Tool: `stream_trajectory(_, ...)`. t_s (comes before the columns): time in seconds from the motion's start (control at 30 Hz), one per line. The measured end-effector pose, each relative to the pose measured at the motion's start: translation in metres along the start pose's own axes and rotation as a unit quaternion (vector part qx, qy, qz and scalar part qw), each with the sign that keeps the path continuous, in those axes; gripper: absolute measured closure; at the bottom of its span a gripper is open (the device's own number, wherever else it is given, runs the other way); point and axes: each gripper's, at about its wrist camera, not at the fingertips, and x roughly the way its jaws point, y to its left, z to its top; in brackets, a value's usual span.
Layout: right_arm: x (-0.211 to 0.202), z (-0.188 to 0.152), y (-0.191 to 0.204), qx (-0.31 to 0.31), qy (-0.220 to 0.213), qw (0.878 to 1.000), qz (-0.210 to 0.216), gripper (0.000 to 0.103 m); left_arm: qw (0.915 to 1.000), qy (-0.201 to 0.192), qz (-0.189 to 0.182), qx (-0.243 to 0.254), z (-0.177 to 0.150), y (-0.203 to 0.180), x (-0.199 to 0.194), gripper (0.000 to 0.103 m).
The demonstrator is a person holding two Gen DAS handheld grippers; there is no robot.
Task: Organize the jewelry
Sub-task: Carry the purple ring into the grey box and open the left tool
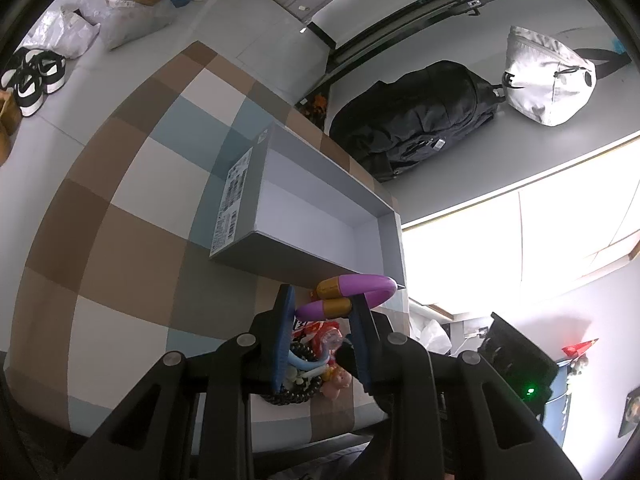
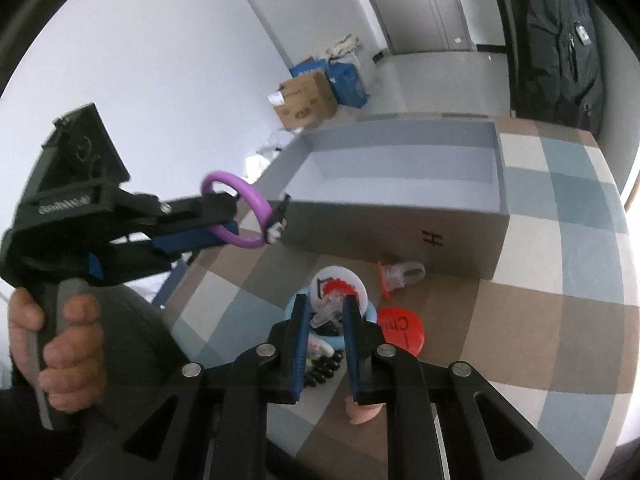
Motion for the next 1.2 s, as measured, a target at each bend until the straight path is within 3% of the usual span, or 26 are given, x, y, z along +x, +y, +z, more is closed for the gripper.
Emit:
stream_trajectory(0.43,-0.041,0.032,-0.006,0.017,-0.075,0.996,0.052,0.087,0.9997,-0.01,-0.016,0.018,0.01,-0.019,0.001,0.081)
stream_trajectory(0.63,-0.043,0.032,-0.016,0.028,-0.074,0.995,0.053,0.087,0.9996,-0.008,-0.01,0.025,0.017,-0.024,0.006,0.081)
stream_trajectory(0.97,-0.035,0.073,-0.032,0.017,-0.081,0.996,0.045,0.087,0.9997,-0.008,0.006,0.02,0.047,-0.034,0.025,0.081)
stream_trajectory(1.2,-0.011,0.088,-0.049,0.029,-0.066,0.996,0.046,0.087,0.9972,-0.008,0.057,0.048,0.067,-0.043,0.047,0.081)
